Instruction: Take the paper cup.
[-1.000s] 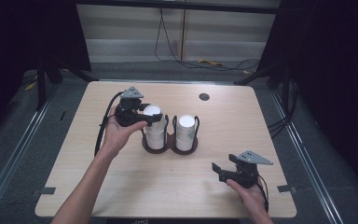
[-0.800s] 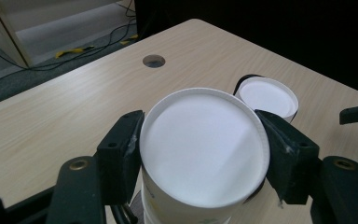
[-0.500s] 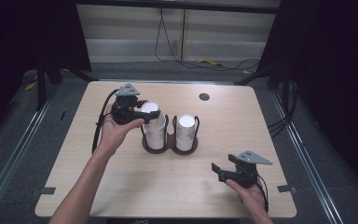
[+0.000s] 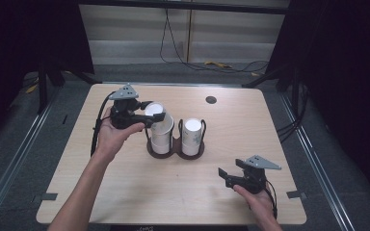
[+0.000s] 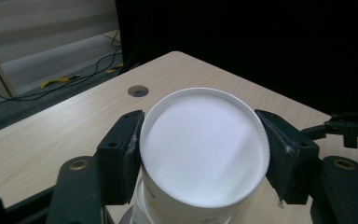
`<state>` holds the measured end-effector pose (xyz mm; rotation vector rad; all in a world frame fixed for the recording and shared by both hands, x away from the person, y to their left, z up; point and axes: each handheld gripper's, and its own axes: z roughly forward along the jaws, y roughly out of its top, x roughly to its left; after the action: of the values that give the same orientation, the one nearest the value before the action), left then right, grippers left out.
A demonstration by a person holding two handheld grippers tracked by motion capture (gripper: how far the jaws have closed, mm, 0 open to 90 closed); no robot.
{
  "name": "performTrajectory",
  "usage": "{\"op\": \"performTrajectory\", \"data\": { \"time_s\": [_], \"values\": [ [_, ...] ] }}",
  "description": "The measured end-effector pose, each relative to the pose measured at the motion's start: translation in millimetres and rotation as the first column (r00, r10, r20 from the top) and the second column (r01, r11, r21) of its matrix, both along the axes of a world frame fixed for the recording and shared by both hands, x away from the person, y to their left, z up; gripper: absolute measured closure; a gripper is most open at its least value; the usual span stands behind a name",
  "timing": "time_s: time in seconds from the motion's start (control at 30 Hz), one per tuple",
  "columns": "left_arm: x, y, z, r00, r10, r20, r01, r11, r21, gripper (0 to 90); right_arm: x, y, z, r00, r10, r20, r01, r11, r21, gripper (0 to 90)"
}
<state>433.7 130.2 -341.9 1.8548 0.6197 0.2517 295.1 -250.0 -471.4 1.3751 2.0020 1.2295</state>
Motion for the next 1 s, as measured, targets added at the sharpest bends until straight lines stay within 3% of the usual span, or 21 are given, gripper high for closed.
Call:
{"op": "performTrajectory", "data": {
  "time_s": [0.33, 0.57, 0.67, 0.8, 0.9, 0.97, 1.0],
  "values": [
    [-15.9, 4.5, -5.2, 0.9974, -0.07, -0.016, 0.069, 0.9959, -0.06, 36.0, -1.4, 1.2, 2.1, 0.9995, 0.03, 0.003, -0.031, 0.9994, 0.015, 19.2],
    [-27.2, 5.3, -9.0, 0.9928, -0.119, -0.011, 0.118, 0.9903, -0.074, 35.9, -2.0, 5.1, 4.0, 0.9966, 0.082, 0.006, -0.082, 0.9961, 0.033, 17.9],
    [-36.7, 0.7, -13.5, 0.984, -0.178, 0.002, 0.178, 0.9813, -0.073, 35.7, -2.0, 9.3, 6.8, 0.9938, 0.111, 0.005, -0.112, 0.9923, 0.054, 16.8],
    [-42.2, -6.6, -20.1, 0.9763, -0.216, -0.008, 0.215, 0.9746, -0.063, 35.8, -3.3, 14.4, 9.7, 0.9881, 0.152, 0.024, -0.153, 0.9869, 0.051, 18.5],
    [-44.8, -12.9, -23.5, 0.9706, -0.24, 0.006, 0.241, 0.9698, -0.04, 35.7, -3.6, 19.5, 11.7, 0.9844, 0.174, 0.024, -0.176, 0.9825, 0.063, 18.6],
    [-46.2, -16.4, -25.2, 0.9635, -0.268, -0.005, 0.267, 0.9607, -0.078, 35.7, -3.6, 22.8, 13.0, 0.9811, 0.192, 0.025, -0.193, 0.979, 0.066, 18.6],
    [-46.2, -16.4, -25.2, 0.9635, -0.268, -0.005, 0.267, 0.9607, -0.078, 35.7, -3.6, 22.8, 13.0, 0.9811, 0.192, 0.025, -0.193, 0.979, 0.066, 18.6]
  ]
}}
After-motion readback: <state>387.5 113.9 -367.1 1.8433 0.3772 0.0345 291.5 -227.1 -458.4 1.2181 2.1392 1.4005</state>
